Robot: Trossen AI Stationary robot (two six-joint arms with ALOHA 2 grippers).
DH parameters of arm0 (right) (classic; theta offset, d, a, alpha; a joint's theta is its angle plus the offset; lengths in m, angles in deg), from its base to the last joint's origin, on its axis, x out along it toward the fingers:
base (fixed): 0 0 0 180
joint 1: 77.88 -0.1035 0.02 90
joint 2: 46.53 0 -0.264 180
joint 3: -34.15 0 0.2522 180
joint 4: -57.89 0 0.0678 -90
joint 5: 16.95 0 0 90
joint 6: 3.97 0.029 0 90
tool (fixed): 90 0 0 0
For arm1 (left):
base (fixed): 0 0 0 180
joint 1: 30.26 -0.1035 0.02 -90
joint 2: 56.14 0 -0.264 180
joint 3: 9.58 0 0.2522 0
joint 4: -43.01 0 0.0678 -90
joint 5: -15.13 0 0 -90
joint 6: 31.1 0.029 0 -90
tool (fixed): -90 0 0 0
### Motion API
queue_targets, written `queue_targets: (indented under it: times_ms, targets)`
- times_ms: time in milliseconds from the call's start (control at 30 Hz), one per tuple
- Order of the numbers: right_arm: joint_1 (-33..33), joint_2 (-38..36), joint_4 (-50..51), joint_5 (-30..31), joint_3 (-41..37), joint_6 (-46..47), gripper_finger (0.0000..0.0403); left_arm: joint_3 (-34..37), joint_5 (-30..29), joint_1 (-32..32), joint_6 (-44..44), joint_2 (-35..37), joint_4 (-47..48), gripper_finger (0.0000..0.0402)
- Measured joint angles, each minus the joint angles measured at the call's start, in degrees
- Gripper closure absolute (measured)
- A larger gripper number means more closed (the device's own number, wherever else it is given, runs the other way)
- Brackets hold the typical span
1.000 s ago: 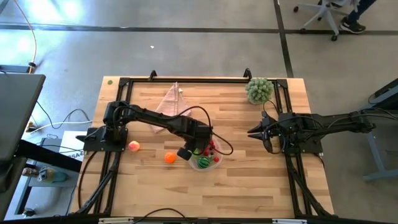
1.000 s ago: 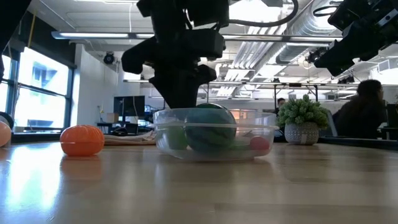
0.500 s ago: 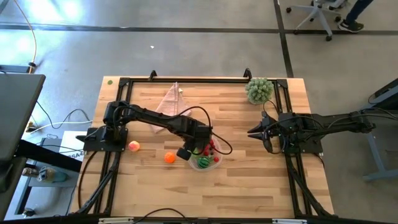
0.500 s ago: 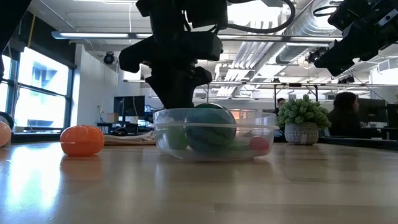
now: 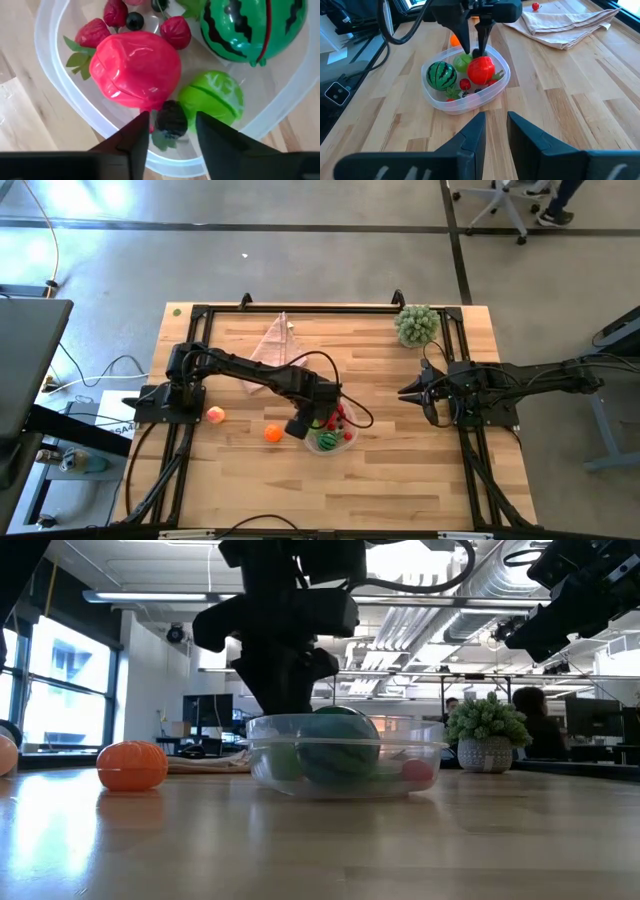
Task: Pick and placing Produce into tupperware
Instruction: Put the blackberry into the transparent bin, then put the cherry into the transparent bin
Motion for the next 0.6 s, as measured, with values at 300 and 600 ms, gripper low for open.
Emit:
queue_targets:
  times_ms: [300,600]
  targets:
    - [0.00,0.02,0.00,0.00,0.00,0.00,0.0335,0.00,0.00,0.00,-2.65,0.00,-0.06,0.0185]
    - [0.00,0.01,0.00,0.00,0.00,0.00,0.0335,-4.60,-0.20,-0.09,-12.00,0.00,8.23,0.0190]
